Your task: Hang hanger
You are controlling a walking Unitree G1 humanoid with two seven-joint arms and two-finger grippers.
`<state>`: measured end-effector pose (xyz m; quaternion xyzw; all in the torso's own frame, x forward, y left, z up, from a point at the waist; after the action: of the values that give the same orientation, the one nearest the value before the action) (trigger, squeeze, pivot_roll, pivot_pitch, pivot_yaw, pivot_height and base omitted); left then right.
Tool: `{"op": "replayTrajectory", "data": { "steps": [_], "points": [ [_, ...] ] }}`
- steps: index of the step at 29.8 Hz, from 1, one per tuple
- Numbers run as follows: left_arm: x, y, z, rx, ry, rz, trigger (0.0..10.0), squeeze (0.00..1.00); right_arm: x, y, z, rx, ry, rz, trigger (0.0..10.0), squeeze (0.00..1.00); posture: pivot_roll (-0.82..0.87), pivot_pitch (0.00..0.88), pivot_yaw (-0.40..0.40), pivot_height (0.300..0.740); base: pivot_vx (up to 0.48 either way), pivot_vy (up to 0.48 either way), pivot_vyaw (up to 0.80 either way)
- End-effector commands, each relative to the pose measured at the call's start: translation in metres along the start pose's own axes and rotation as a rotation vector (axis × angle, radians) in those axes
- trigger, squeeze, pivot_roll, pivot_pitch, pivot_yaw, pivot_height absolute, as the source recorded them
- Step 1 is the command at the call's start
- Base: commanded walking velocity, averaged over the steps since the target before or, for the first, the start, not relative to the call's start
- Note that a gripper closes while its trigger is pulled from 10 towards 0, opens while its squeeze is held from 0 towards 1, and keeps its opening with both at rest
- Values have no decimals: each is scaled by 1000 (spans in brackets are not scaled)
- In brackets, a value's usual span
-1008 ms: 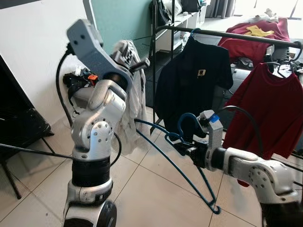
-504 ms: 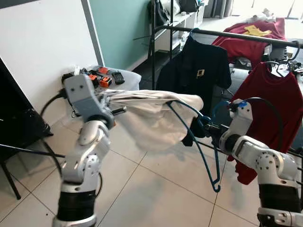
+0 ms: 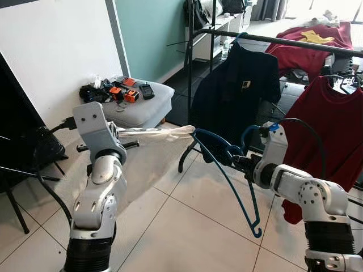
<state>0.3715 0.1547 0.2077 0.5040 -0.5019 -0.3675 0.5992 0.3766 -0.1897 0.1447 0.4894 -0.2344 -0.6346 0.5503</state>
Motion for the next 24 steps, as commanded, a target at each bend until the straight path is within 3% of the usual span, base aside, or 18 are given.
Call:
{"op": "replayTrajectory", "data": {
  "steps": [1,4,7,8,9,11,13,14,16,17,19,20,22,23,24],
  "points": [
    [25,22,6,58,-131,79,10000,0,11,11,0,56,-60,-16,10000,0,-66,71,65,740,0,0,0],
    [33,23,8,57,-176,99,10000,0,12,13,0,68,-66,-19,10000,0,-66,71,65,740,0,0,0],
    [83,14,34,6,-469,108,10000,0,4,38,0,203,-32,-56,10000,0,-62,68,65,740,0,0,0],
    [83,14,34,6,-469,108,10000,0,4,38,0,203,-32,-56,10000,0,-62,68,65,740,0,0,0],
    [93,9,42,-15,-539,110,10000,0,0,45,1,241,-14,-64,10000,0,-62,68,65,740,0,0,0],
    [93,9,42,-15,-539,110,10000,0,0,45,1,241,-14,-64,10000,0,-62,68,65,740,0,0,0],
    [108,-16,61,-111,-669,101,10000,0,-17,66,7,348,78,-104,10000,0,-65,69,68,740,0,0,0],
    [108,-16,61,-111,-669,101,10000,0,-17,66,7,348,78,-104,10000,0,-65,69,68,740,0,0,0],
    [117,-54,82,-231,-792,-16,10000,0,-41,88,16,454,215,-148,10000,0,-66,68,68,740,0,0,0],
    [117,-54,82,-231,-792,-16,10000,0,-41,88,16,454,215,-148,10000,0,-66,68,68,740,0,0,0],
    [112,-86,92,-305,-838,-182,10000,0,-65,100,22,496,341,-162,10000,0,-64,65,67,740,0,0,0],
    [109,-93,94,-316,-849,-219,10000,0,-73,103,24,506,386,-161,10000,0,-65,64,66,740,0,0,0],
    [109,-93,94,-316,-849,-219,10000,0,-73,103,24,506,386,-161,10000,0,-65,64,66,740,0,0,0],
    [108,-96,94,-321,-854,-234,10000,75,-80,105,26,513,423,-162,10000,0,-65,64,66,740,0,0,0],
    [107,-92,91,-302,-847,-204,10000,1000,-90,109,30,533,480,-178,10000,0,-64,60,64,740,0,0,0]
  ]
}}
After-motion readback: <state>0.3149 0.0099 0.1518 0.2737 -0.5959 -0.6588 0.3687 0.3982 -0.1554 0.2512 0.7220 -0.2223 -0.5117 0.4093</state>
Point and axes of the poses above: a point about 5 cm out from each wrist's last joint towards the gripper, its own z axis pointing back from the gripper into the wrist, its own y axis along the axis of the wrist's last joint, x = y × z, the point moved 6 cm from there along -z, pointing out of the wrist towards the gripper, and after that the axes turned 2 degrees about -z, right-handed, at the moved point
